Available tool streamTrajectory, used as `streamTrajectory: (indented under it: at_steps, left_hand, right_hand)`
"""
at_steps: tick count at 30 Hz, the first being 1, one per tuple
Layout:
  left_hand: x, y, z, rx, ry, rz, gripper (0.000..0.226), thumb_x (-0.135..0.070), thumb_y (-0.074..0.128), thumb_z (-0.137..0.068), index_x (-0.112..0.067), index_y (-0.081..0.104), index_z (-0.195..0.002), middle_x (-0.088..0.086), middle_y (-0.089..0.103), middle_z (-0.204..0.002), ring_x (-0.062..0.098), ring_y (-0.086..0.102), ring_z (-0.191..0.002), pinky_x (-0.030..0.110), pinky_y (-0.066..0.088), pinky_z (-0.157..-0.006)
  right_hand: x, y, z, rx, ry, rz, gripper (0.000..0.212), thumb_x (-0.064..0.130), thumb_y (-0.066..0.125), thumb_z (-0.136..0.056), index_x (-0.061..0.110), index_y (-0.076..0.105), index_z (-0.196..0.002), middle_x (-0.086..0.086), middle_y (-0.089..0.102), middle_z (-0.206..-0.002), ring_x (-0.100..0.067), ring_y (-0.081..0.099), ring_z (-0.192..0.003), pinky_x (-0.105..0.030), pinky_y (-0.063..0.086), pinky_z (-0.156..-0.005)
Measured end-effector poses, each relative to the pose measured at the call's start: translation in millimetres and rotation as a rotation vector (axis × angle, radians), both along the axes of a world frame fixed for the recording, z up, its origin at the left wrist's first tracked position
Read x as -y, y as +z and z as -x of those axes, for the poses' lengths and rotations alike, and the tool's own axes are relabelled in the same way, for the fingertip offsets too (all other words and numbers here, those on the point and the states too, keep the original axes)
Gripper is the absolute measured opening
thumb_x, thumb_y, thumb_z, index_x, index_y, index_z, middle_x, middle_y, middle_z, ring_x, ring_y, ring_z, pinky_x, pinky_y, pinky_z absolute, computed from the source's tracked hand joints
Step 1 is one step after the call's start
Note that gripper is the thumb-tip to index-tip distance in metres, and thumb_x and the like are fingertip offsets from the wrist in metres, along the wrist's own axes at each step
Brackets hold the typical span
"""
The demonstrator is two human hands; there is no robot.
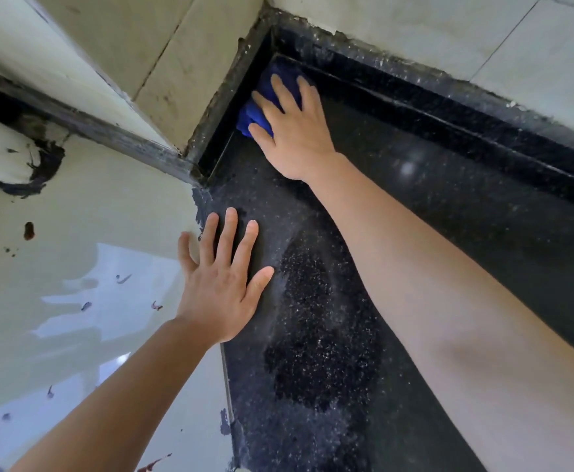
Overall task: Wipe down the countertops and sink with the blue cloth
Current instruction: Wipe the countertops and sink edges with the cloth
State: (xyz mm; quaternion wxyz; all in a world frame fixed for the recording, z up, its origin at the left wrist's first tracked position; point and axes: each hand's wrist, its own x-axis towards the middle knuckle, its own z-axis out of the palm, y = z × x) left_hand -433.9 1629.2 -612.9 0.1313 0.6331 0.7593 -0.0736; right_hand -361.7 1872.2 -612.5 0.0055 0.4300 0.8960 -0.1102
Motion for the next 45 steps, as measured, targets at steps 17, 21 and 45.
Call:
streamTrajectory:
  at_steps: [17, 21, 45]
  left_hand:
    - [1.0, 0.3, 0.2, 0.004, -0.021, 0.000, 0.068, -0.060, 0.008, -0.101, -0.022, 0.013, -0.157, 0.010, 0.005, -0.165, 0.035, 0.001, -0.152, 0.064, 0.002, -0.117]
    - [1.4, -0.9, 1.3, 0.004, -0.028, -0.001, 0.067, -0.059, 0.011, -0.102, -0.022, 0.014, -0.158, 0.010, 0.006, -0.165, 0.035, 0.002, -0.152, 0.064, 0.003, -0.117]
    - [0.3, 1.6, 0.5, -0.012, -0.028, 0.012, 0.068, -0.059, 0.008, -0.101, -0.022, 0.011, -0.158, 0.011, 0.005, -0.165, 0.036, 0.002, -0.151, 0.065, 0.005, -0.117]
  right_hand:
    - [-13.5, 4.5, 6.8, -0.021, -0.040, 0.057, 0.061, 0.050, 0.030, -0.105, 0.023, 0.023, -0.159, -0.005, 0.012, -0.167, -0.041, 0.005, -0.151, -0.051, 0.006, -0.123]
    - [20.9, 8.0, -45.0, -0.031, 0.293, 0.011, 0.060, 0.053, 0.035, -0.103, 0.024, 0.033, -0.156, -0.002, 0.021, -0.166, -0.034, 0.014, -0.151, -0.045, 0.013, -0.124]
    - [-28.9, 10.5, -16.0, 0.035, -0.071, 0.032, 0.065, 0.055, 0.033, -0.102, 0.022, 0.023, -0.158, -0.006, 0.016, -0.167, -0.039, 0.014, -0.149, -0.051, 0.017, -0.119]
